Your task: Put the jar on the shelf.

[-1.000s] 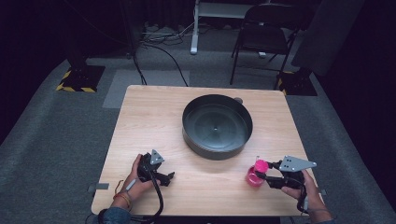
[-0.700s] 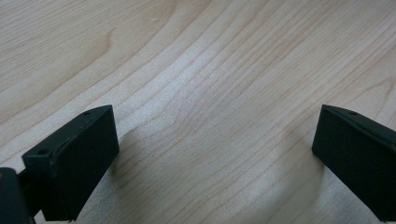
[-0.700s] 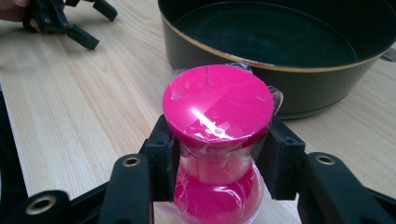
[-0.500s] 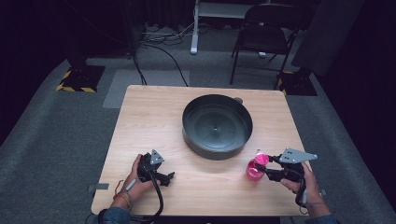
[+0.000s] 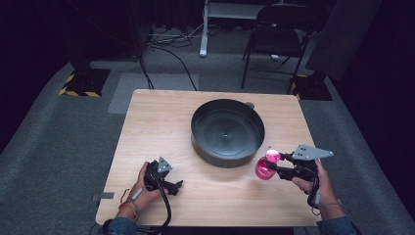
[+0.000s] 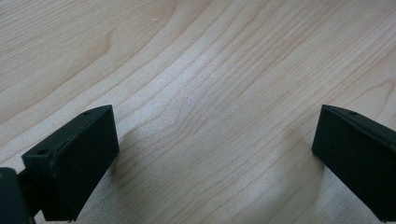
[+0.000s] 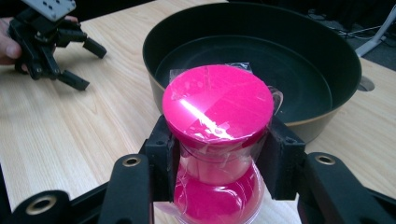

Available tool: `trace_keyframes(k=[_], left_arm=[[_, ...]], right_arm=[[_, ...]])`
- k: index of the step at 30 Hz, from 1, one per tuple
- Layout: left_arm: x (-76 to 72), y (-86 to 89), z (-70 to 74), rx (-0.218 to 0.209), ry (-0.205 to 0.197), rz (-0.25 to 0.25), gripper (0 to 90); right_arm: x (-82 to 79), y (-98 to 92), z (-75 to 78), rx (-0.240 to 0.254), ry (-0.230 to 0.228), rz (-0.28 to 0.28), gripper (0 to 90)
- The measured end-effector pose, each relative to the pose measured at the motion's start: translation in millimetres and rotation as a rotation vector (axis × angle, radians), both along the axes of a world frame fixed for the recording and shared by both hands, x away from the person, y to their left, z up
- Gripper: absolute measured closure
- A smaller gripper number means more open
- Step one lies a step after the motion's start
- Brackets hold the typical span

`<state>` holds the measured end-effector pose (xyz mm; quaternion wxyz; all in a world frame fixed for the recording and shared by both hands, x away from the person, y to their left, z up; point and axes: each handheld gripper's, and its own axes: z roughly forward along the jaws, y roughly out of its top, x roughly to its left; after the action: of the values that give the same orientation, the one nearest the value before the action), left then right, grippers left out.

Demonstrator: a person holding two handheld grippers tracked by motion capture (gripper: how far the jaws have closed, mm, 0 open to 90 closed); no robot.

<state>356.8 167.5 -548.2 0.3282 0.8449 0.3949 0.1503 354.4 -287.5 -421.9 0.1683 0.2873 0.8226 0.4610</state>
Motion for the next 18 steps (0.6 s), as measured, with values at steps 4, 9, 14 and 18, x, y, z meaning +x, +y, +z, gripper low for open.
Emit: trace_keyframes(k=[4, 9, 14, 18], left_arm=[[0.0, 0.0, 0.0, 0.000, 0.000, 0.000, 0.0], [0.0, -0.1, 0.0, 0.000, 0.000, 0.000, 0.0], [0.0, -0.1, 0.0, 0.000, 0.000, 0.001, 0.0], [0.0, -0.1, 0.0, 0.000, 0.000, 0.001, 0.0]], right_arm=[[3.1, 1.8, 4.5, -0.006, 0.001, -0.004, 53.9], [8.8, 1.7, 12.9, 0.006, -0.002, -0.023, 53.9], [13.5, 3.7, 25.8, 0.005, -0.019, -0.036, 53.9], [18.1, 7.4, 36.5, 0.001, -0.030, -0.040, 53.9]])
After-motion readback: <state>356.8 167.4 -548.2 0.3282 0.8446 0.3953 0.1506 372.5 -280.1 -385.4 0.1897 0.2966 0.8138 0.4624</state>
